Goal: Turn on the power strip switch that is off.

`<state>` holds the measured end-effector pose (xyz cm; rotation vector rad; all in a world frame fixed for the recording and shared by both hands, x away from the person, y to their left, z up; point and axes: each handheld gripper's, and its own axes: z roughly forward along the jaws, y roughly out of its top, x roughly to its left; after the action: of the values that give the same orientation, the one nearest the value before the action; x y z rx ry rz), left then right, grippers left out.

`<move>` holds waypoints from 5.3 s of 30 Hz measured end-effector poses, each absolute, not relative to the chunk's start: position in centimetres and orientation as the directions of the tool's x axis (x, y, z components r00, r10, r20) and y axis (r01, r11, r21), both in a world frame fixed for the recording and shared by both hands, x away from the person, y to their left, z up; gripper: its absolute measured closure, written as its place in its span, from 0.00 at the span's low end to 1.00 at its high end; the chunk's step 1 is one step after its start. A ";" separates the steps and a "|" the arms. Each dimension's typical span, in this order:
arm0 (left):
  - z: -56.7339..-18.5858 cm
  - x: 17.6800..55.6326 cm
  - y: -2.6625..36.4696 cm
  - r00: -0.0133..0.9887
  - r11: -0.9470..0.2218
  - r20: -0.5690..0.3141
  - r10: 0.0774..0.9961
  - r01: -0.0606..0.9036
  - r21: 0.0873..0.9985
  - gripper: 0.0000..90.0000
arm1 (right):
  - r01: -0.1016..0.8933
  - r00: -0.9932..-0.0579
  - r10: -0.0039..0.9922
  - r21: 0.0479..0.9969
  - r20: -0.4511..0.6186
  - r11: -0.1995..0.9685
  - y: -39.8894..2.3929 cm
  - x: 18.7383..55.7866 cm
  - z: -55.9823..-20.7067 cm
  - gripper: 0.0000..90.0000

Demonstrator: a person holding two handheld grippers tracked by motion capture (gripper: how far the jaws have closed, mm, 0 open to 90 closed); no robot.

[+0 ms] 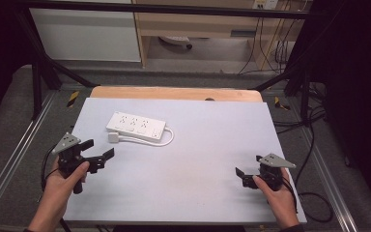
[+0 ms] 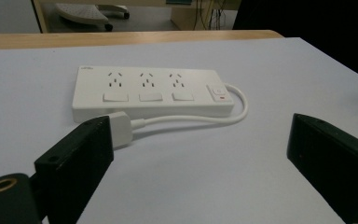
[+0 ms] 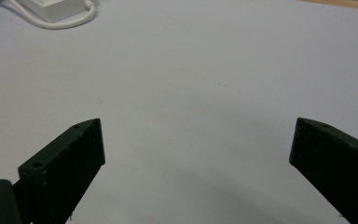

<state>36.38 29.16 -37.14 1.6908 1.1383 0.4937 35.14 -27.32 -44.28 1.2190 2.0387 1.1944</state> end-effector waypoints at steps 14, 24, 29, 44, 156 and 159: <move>-36.0 40.9 28.1 0.477 -0.095 -0.161 0.864 0.469 0.878 0.08 | 0.457 -0.504 0.863 0.858 0.032 0.235 -27.0 35.1 -44.4 0.04; -36.2 42.9 28.1 0.451 -0.096 -0.159 0.878 0.492 0.865 0.08 | 0.471 -0.467 0.883 0.859 0.051 0.199 -27.6 35.1 -44.2 0.04; -36.6 43.8 28.1 0.436 -0.098 -0.150 0.887 0.498 0.862 0.09 | 0.470 -0.476 0.879 0.853 0.030 0.225 -27.2 35.3 -44.5 0.05; -38.0 45.7 27.7 0.396 -0.118 -0.107 0.912 0.503 0.856 0.10 | 0.470 -0.483 0.875 0.854 0.036 0.224 -27.1 35.3 -44.4 0.04; -41.3 50.6 22.0 0.400 -0.185 -0.094 0.912 0.604 0.775 1.00 | 0.464 -0.486 0.872 0.863 0.061 0.198 -27.4 34.9 -44.0 0.04; -41.4 50.6 22.1 0.401 -0.192 -0.091 0.912 0.610 0.769 1.00 | 0.465 -0.486 0.872 0.863 0.060 0.199 -27.4 35.0 -44.0 0.04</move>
<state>50.63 22.12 -41.42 1.9054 1.3030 0.5071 34.97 -27.37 -44.02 1.2435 2.0345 1.2181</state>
